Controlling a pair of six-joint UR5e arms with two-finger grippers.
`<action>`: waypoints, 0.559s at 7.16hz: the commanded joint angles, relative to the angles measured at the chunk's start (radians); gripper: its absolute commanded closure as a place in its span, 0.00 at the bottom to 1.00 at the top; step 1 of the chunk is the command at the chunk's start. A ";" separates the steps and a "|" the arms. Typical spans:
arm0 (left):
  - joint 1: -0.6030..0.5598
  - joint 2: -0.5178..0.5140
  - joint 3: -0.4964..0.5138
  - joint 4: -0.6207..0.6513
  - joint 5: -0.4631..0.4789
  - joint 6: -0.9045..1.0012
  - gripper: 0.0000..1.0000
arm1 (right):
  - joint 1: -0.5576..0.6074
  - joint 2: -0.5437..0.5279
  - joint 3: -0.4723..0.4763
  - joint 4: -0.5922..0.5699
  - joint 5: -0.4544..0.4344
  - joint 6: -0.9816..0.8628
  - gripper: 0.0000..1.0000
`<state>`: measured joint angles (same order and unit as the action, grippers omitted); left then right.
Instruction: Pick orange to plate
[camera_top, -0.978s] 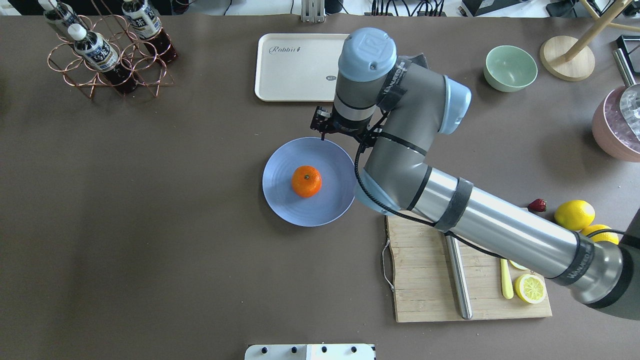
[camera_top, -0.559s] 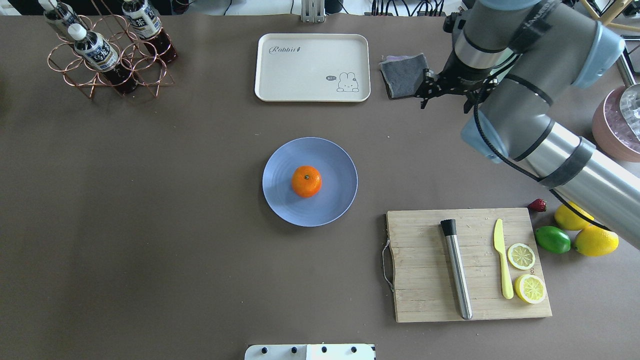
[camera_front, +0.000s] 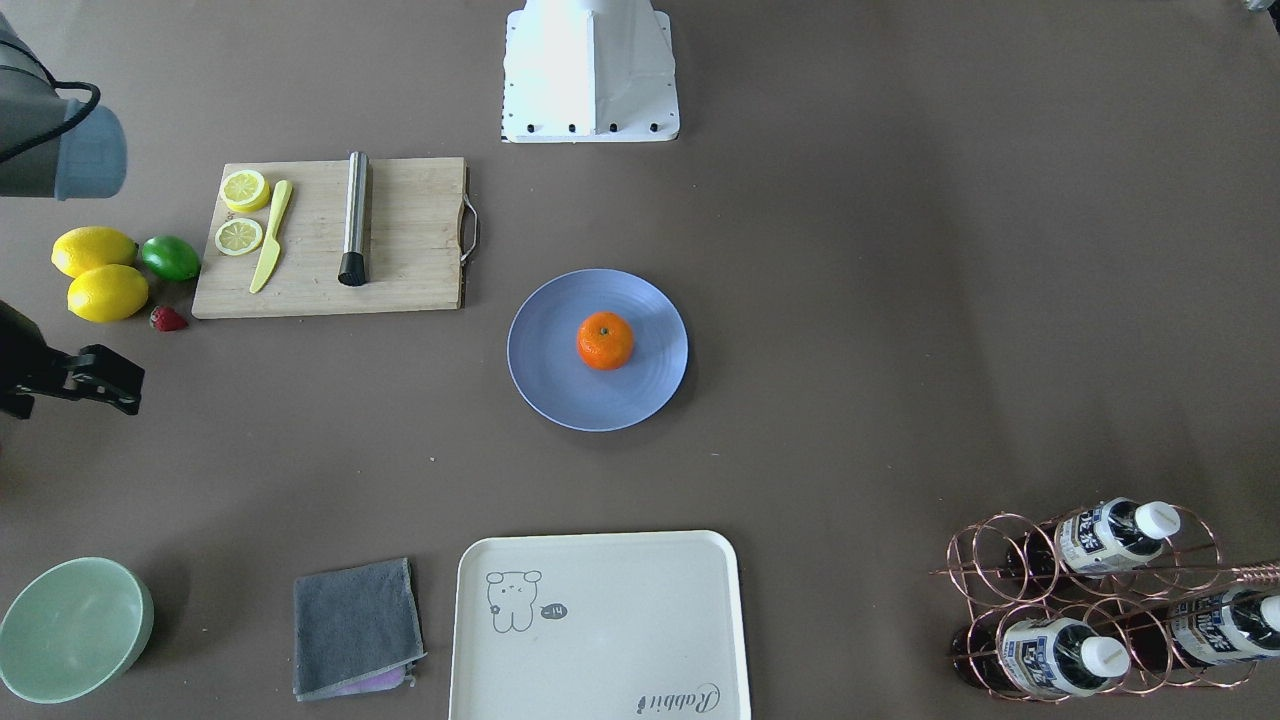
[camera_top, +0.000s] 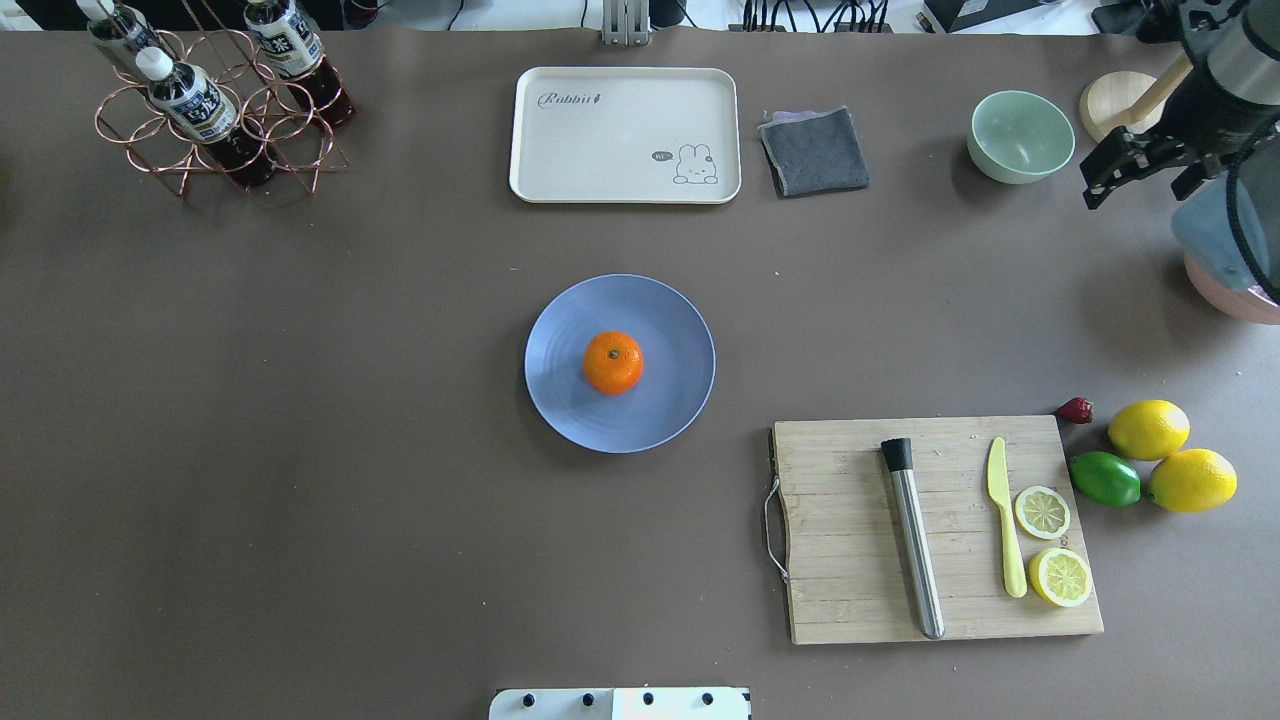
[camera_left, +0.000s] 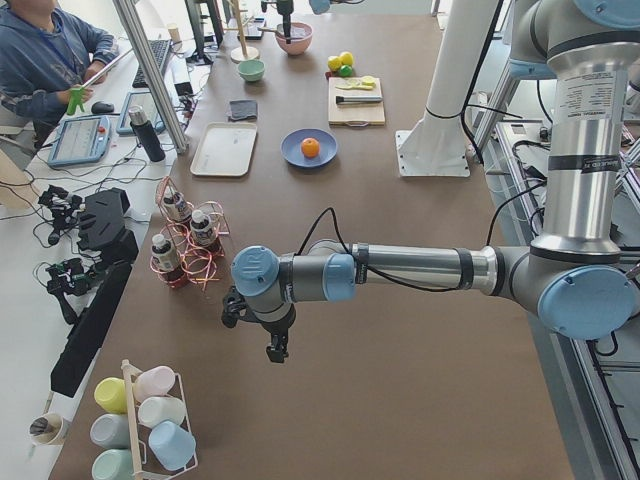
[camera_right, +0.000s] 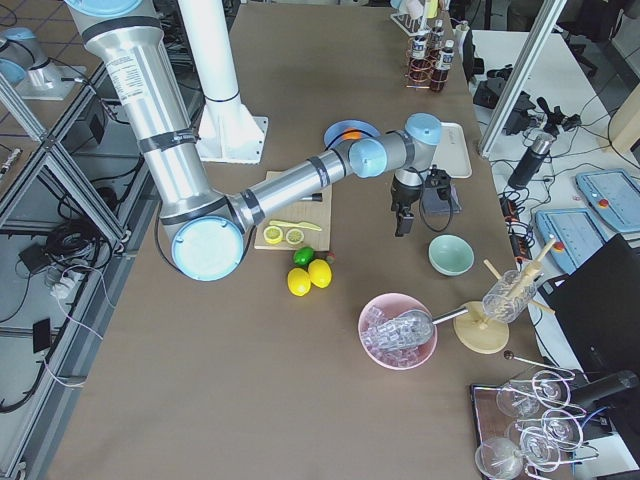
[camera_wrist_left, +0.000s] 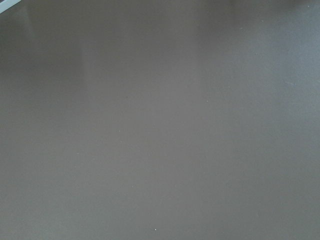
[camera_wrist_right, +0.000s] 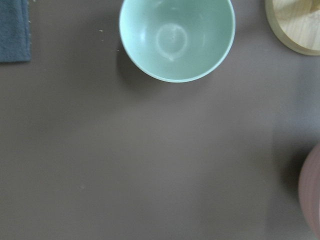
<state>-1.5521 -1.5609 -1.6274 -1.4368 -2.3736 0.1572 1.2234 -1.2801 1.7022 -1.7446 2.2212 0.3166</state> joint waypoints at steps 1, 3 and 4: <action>-0.006 -0.002 -0.037 0.044 0.036 0.058 0.02 | 0.161 -0.186 -0.002 0.003 -0.003 -0.325 0.00; -0.006 -0.002 -0.040 0.042 0.036 0.058 0.02 | 0.305 -0.318 -0.025 0.008 -0.008 -0.433 0.00; -0.006 -0.001 -0.040 0.041 0.034 0.058 0.02 | 0.359 -0.353 -0.021 0.032 -0.008 -0.433 0.00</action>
<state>-1.5584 -1.5624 -1.6663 -1.3951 -2.3387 0.2138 1.5038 -1.5708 1.6821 -1.7322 2.2144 -0.0887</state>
